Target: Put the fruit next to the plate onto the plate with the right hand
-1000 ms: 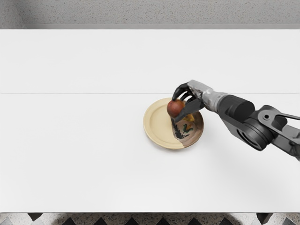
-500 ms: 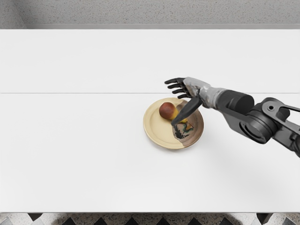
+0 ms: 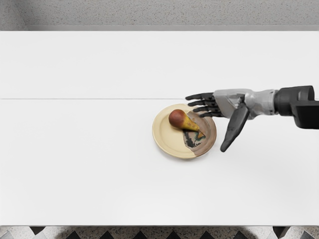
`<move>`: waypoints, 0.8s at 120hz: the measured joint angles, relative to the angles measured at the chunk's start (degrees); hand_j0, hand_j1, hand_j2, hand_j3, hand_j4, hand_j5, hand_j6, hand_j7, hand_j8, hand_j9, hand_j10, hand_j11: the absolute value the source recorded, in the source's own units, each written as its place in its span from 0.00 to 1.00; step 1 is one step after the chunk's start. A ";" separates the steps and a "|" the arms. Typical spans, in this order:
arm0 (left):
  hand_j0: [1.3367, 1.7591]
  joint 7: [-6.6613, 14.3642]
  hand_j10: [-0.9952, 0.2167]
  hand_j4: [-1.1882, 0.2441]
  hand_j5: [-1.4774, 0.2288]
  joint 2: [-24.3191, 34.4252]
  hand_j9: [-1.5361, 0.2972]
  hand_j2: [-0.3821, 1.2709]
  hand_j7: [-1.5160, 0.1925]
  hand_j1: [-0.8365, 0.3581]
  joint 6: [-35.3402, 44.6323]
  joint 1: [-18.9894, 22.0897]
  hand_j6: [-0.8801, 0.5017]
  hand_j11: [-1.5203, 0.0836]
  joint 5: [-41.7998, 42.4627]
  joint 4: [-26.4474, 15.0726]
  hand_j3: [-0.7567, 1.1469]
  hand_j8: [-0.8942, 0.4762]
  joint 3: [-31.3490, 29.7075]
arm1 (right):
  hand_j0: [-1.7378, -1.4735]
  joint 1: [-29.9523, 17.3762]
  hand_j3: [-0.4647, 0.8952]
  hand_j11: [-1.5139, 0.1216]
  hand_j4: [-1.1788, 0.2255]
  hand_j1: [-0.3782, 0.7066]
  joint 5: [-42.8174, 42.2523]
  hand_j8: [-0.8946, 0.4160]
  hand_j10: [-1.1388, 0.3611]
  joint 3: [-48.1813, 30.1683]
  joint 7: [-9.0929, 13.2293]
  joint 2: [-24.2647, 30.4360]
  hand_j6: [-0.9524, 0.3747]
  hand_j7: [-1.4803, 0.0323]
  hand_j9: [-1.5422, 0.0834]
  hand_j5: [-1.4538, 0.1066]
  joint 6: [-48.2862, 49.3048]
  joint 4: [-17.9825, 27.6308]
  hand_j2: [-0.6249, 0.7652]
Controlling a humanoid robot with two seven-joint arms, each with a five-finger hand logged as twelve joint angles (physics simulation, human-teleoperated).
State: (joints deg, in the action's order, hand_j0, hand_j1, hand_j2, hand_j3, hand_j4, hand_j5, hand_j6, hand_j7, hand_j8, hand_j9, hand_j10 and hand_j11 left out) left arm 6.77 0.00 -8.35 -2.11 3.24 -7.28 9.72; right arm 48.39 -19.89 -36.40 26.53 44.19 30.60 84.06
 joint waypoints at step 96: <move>0.76 0.06 0.82 0.83 0.87 0.00 0.84 0.23 0.89 0.99 0.00 -0.18 0.64 0.95 0.00 -0.01 0.40 0.65 -0.03 | 0.30 -2.19 0.34 0.93 0.84 0.03 14.73 0.68 0.76 -0.24 -0.52 4.91 0.72 0.98 0.95 0.93 4.43 -20.86 0.45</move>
State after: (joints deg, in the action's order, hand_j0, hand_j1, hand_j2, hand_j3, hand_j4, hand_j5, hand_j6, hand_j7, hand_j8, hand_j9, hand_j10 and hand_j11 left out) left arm 6.83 0.00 -8.35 -2.28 3.25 -7.29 9.68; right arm 46.20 -5.16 -36.64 26.02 49.10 35.03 63.21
